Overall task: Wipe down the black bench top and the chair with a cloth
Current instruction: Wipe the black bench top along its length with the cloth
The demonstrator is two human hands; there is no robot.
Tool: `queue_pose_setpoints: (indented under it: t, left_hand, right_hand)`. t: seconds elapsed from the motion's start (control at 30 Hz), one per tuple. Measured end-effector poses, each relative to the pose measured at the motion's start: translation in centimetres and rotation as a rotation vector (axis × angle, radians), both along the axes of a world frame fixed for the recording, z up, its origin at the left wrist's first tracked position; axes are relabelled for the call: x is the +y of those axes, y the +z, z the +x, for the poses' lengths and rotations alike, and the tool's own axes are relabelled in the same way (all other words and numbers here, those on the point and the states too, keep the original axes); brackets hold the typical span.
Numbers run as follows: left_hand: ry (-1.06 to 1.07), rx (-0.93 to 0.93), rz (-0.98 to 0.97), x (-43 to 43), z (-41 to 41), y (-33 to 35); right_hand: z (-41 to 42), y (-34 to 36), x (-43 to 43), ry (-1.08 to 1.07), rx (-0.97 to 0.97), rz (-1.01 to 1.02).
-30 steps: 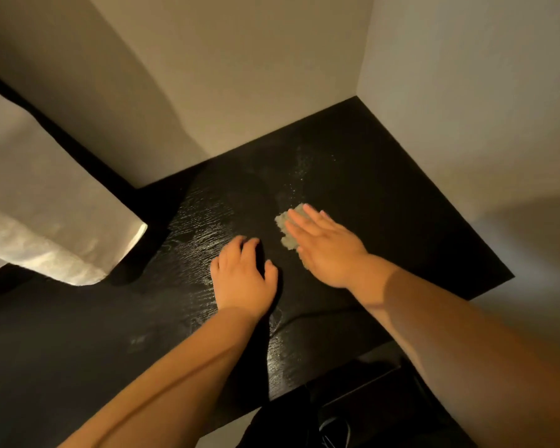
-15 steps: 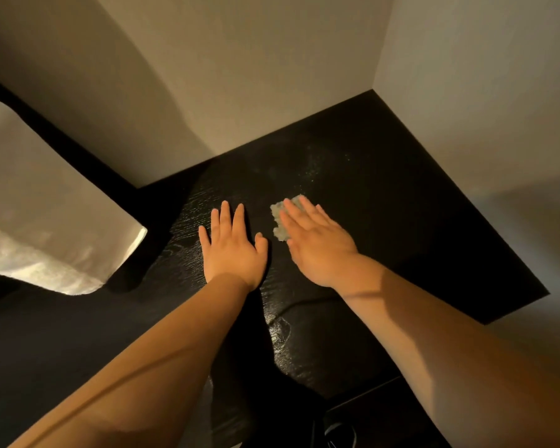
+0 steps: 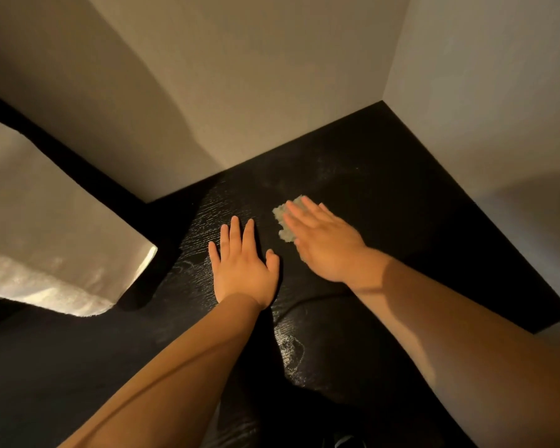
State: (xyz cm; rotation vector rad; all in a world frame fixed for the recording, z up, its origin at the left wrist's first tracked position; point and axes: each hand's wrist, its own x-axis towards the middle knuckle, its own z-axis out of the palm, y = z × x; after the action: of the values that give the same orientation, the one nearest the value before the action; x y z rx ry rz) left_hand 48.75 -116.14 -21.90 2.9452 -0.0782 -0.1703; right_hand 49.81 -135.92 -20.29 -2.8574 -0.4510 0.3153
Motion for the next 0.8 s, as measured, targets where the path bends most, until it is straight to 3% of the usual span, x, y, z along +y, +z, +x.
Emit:
queue_pose_setpoints:
  t: [0.17, 0.23, 0.47, 0.57, 0.73, 0.8]
  left_hand:
    - [0.003, 0.010, 0.005, -0.1, 0.0, 0.2]
    - [-0.002, 0.013, 0.004, -0.1, 0.1, 0.1]
    - [-0.002, 0.005, 0.013, 0.0, 0.1, 0.0]
    - [0.006, 0.012, 0.019, -0.2, 0.2, 0.1]
    - [0.003, 0.016, 0.026, -0.3, 0.2, 0.5]
    - [0.006, 0.016, 0.039, -0.4, 0.3, 0.5]
  right_hand:
    - [4.5, 0.4, -6.2, -0.410, 0.038, -0.106]
    - [4.8, 0.5, -5.6, -0.476, 0.043, -0.107]
    - [0.6, -0.6, 1.7, -0.030, -0.067, 0.035]
    - [2.3, -0.7, -0.7, -0.014, -0.037, -0.005]
    - [5.9, 0.1, -7.0, -0.498, 0.026, -0.127]
    - [6.7, 0.3, -6.4, -0.598, 0.059, -0.132]
